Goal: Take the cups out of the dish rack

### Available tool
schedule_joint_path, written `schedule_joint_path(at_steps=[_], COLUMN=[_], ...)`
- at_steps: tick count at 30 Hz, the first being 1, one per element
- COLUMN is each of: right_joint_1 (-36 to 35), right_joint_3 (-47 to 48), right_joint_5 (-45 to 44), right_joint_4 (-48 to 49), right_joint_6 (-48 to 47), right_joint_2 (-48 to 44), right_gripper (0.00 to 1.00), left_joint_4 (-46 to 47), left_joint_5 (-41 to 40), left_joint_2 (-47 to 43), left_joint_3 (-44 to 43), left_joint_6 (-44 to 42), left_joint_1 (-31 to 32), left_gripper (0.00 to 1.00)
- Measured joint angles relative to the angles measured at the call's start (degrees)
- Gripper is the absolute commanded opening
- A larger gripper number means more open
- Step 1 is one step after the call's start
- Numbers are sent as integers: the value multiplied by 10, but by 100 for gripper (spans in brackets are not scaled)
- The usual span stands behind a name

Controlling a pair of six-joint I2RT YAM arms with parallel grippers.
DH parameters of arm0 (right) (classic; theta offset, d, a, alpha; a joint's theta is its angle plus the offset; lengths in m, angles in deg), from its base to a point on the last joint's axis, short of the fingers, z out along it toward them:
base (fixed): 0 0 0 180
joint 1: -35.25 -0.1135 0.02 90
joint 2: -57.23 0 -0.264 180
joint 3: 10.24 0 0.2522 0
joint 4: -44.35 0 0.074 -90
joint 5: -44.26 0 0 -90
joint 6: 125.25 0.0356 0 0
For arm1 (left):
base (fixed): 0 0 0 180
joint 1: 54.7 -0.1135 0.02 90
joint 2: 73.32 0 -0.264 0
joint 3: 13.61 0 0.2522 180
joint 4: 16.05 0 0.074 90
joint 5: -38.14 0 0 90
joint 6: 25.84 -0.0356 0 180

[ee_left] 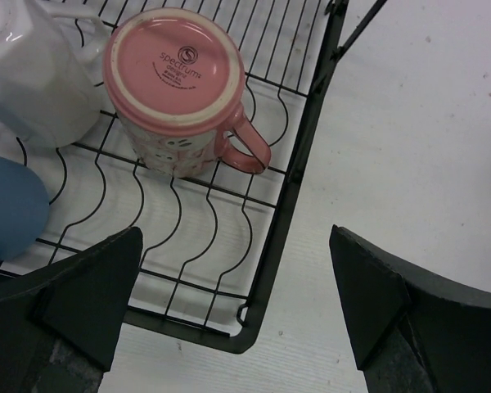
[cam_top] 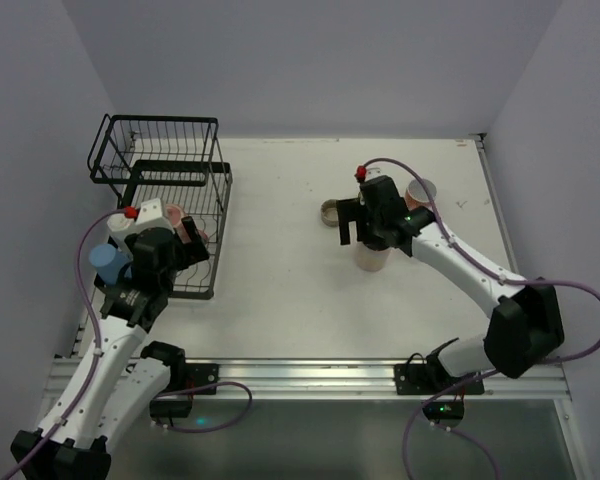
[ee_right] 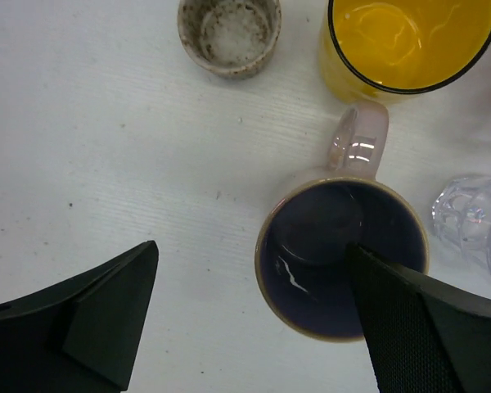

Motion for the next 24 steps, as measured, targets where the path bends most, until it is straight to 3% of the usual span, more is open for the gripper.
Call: schedule_joint_path(at_steps=[11, 24], right_joint_1=[-30, -81], right_joint_3=[-112, -136], right_joint_5=[76, 120], right_joint_4=[81, 115], right_joint_6=[1, 1], right_joint_2=[-228, -274], right_gripper=[99, 99], left_joint_4=[33, 151], left_joint_5=[-68, -98], left_joint_2=[130, 225], left_joint_3=[-33, -33], left_joint_6=[23, 17], left_joint_1=[-32, -47], left_gripper=[100, 100])
